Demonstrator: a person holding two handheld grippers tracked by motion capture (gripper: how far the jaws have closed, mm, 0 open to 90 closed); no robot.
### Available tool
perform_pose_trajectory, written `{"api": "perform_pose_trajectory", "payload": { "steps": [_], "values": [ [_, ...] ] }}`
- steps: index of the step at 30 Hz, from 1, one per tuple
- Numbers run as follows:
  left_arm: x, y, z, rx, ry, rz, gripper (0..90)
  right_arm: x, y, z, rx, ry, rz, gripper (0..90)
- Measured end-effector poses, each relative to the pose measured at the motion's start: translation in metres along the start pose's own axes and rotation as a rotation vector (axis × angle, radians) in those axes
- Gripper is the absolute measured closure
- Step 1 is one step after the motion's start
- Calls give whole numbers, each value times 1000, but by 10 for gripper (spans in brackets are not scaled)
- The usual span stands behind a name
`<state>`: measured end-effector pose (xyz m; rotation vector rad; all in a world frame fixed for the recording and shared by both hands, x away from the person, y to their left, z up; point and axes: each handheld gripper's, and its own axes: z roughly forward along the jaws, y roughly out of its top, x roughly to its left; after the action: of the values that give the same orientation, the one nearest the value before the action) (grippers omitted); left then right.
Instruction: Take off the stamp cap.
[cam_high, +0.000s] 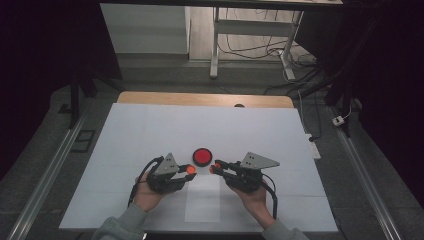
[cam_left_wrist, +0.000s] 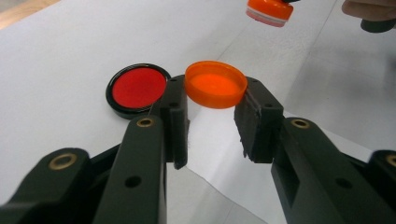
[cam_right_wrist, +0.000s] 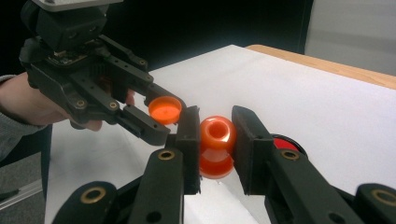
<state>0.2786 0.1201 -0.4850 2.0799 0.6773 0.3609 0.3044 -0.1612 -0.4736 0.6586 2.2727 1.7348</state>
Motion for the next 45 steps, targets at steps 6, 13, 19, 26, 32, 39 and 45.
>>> {"api": "perform_pose_trajectory", "payload": {
  "steps": [6, 13, 19, 26, 32, 39, 45],
  "values": [
    [5, -7, -12, -11, 14, -29, 659, -1, 0, 0, 1, -6, 3, 726],
    [12, -19, -29, -18, 37, -63, 659, -3, -1, -2, -3, -19, 5, 726],
    [19, -33, -44, -19, 62, -90, 659, -5, -2, -2, -2, -28, 13, 726],
    [25, -47, -57, -20, 80, -130, 658, -7, -2, -1, 4, -34, 14, 725],
    [27, -62, -69, -21, 95, -167, 658, -9, -2, -2, -1, -36, 17, 725],
    [29, -68, -72, -24, 95, -183, 658, -10, -1, -3, -7, -48, 18, 725],
    [29, -69, -70, -11, 88, -174, 658, -11, -1, -4, -5, -51, 16, 725]
  ]
}}
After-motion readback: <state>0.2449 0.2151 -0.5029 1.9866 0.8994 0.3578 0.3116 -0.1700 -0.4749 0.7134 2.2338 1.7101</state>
